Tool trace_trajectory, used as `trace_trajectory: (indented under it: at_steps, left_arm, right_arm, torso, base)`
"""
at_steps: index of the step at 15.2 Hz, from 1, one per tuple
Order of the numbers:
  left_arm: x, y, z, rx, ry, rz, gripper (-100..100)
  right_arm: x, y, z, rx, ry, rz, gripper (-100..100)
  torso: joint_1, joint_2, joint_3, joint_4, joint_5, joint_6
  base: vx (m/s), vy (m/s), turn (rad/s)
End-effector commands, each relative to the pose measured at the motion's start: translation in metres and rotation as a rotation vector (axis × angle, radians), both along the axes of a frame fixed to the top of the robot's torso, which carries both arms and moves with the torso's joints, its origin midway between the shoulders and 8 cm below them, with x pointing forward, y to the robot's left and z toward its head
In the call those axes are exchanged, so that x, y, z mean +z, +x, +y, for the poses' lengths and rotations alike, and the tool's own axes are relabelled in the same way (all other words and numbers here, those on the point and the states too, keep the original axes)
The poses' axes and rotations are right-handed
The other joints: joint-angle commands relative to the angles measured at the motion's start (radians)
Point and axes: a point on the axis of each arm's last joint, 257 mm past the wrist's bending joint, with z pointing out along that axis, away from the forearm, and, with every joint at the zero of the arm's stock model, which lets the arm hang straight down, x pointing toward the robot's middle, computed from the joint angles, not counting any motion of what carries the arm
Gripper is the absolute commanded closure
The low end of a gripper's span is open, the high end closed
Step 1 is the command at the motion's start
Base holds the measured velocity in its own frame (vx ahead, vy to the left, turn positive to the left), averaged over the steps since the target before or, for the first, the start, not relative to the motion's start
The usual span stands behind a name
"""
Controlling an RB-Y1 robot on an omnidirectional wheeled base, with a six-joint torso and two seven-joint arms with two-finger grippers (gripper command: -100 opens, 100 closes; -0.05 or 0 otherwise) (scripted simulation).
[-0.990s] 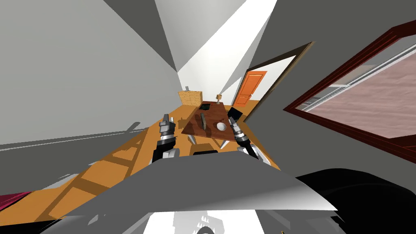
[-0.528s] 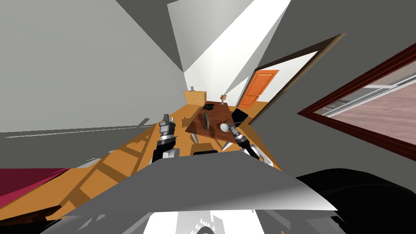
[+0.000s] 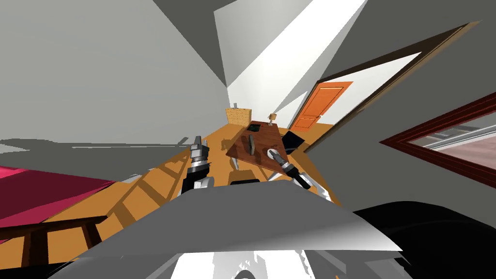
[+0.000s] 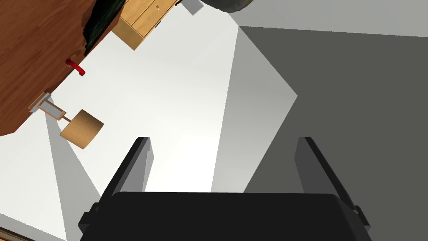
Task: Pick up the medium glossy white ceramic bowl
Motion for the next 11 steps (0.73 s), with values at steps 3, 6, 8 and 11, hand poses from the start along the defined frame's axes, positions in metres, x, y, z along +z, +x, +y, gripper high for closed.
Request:
trace_trajectory:
  at_steps: [3,6,8,11]
  left_arm:
    - [0.000,0.000,0.000,0.000,0.000,0.000,0]
    - [0.000,0.000,0.000,0.000,0.000,0.000,0]
    - [0.000,0.000,0.000,0.000,0.000,0.000,0]
    - [0.000,0.000,0.000,0.000,0.000,0.000,0]
  right_arm:
    - [-0.040,-0.008,-0.029,-0.007,-0.107,0.103,-100]
    - [-0.061,-0.013,-0.046,-0.011,-0.164,0.156,-100]
    - [-0.080,-0.020,-0.064,-0.015,-0.223,0.209,-100]
    - [-0.115,-0.036,-0.102,-0.026,-0.336,0.310,-100]
  torso:
    - [0.000,0.000,0.000,0.000,0.000,0.000]
    - [0.001,0.000,0.000,0.000,0.000,0.000]
    - [0.000,0.000,0.000,0.000,0.000,0.000]
    - [0.001,0.000,0.000,0.000,0.000,0.001]
  base:
    - [0.007,0.036,0.225]
    - [0.011,0.033,0.162]
    - [0.008,0.032,0.188]
    - [0.014,0.039,0.235]
